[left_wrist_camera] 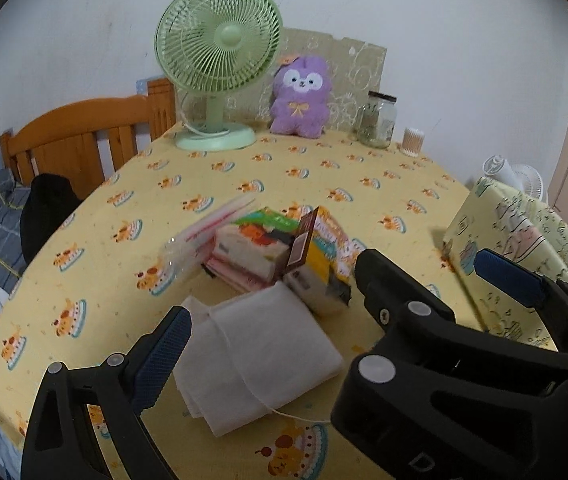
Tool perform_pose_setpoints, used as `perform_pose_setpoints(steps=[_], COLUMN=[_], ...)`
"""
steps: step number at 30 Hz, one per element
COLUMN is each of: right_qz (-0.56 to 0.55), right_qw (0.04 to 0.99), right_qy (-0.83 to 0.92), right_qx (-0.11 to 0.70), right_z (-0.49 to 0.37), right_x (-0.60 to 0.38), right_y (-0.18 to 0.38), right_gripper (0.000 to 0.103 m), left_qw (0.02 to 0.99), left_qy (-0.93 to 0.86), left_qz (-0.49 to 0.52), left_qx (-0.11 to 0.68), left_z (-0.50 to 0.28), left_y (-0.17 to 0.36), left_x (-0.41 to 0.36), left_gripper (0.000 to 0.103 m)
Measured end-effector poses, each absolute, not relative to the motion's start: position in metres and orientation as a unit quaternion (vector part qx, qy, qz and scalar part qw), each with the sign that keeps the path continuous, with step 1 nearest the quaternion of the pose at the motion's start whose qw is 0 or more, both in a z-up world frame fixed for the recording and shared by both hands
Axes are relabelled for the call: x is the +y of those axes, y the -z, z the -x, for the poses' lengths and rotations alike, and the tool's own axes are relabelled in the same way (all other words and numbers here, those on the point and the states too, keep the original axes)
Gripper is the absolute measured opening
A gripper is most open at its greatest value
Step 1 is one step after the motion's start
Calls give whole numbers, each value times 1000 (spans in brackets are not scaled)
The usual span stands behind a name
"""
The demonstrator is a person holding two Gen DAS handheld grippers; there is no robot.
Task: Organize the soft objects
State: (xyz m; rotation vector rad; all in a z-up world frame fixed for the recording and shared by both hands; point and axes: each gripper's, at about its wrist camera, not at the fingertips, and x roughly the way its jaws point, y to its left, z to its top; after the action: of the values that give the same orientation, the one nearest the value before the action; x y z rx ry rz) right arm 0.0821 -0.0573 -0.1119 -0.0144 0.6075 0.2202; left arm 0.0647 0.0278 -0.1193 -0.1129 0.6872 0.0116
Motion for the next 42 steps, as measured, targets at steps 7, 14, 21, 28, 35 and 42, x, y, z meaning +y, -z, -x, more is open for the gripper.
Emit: perform_pose_setpoints(steps=[7,14,21,28,35,42], right_qz=[16,14,11,6,8,10], right_qw=[941,932,923,915,918,921], right_qy=[-105,-97,-106,-114,-115,-114], right_qx=[322,350,369,388,380,372], right_z=[-93,-105,-108,-109,-102,-93], right_x=[-54,-54,-54,-56,-55,-54], right_y=[131,146,154,158,154,147], right_gripper=[86,79,65,37,29,29], left_qw=[934,930,926,925,927,929], left_qy=[-29,-46,-48,-44,-30,-23], left_qz=[45,19,9,-7,0,12], left_qx=[353,364,374,377,374,368], left_z=[-73,-80,-80,-79,-72,-65], left_y=[135,144,147,147,143,138], left_x=[29,27,26,22,22,23], left_gripper=[98,93,88,81,64,51])
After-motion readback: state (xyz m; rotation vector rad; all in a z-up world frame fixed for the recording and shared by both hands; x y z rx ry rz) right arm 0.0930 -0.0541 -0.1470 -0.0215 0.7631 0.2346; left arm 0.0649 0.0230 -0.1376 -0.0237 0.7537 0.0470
